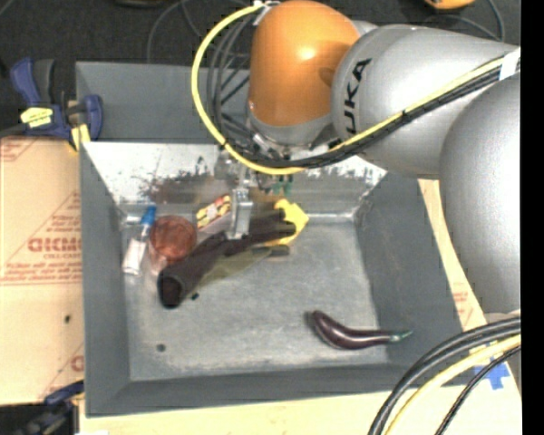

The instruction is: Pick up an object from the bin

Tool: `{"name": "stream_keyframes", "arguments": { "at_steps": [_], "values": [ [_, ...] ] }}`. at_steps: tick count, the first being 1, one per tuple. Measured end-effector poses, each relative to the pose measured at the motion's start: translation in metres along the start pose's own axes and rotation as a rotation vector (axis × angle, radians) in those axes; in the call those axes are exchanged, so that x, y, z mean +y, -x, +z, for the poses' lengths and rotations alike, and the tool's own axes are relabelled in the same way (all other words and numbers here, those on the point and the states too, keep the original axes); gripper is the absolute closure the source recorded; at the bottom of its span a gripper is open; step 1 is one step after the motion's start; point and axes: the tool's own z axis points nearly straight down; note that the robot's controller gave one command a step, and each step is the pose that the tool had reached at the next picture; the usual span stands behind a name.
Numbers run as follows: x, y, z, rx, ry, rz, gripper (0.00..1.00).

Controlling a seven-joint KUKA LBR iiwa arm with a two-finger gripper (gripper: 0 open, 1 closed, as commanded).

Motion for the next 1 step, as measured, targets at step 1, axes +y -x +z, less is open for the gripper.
{"name": "stream_keyframes", "arguments": {
  "at_steps": [1],
  "values": [
    [-0.0006, 0.0006, -0.0051, -0.007, 0.001, 0.002, 0.0]
  ]
}}
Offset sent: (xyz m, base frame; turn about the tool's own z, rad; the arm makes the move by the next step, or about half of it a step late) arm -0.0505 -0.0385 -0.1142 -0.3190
